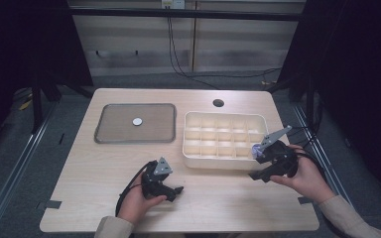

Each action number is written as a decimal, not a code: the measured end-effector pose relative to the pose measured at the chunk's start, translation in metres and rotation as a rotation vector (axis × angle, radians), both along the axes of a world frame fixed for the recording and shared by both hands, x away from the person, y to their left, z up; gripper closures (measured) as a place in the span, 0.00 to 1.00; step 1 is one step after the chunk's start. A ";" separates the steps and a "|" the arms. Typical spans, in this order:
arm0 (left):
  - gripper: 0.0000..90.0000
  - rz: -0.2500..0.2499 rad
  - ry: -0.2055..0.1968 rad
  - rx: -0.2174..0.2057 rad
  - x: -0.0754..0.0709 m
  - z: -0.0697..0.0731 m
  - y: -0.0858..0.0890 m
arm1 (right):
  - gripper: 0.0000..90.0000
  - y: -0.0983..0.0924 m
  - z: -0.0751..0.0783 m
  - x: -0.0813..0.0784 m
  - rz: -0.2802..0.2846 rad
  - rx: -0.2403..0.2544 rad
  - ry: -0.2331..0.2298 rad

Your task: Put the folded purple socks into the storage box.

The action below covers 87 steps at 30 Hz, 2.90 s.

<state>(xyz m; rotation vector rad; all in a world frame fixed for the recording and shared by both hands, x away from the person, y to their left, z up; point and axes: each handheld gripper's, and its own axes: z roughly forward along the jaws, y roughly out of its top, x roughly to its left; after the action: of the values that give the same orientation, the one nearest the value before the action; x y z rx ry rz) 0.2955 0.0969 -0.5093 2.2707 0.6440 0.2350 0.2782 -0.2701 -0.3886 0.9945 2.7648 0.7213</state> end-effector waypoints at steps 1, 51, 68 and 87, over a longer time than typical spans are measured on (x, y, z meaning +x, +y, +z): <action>0.10 0.000 0.000 0.001 0.000 0.000 0.000 | 0.37 0.001 0.000 -0.001 0.004 0.002 -0.002; 0.10 0.000 0.000 -0.001 0.000 0.000 0.000 | 0.32 0.044 -0.078 -0.028 0.102 0.042 0.043; 0.10 0.002 0.000 -0.002 0.000 0.000 0.000 | 0.30 0.046 -0.096 -0.029 0.128 0.045 0.011; 0.10 0.000 0.000 0.000 0.000 0.000 0.000 | 0.20 0.041 -0.108 -0.040 0.137 0.130 -0.114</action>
<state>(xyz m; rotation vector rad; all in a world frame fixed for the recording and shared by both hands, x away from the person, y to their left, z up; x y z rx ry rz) 0.2954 0.0969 -0.5093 2.2707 0.6440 0.2349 0.2377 -0.2289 -0.4967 0.7631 2.7363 0.9564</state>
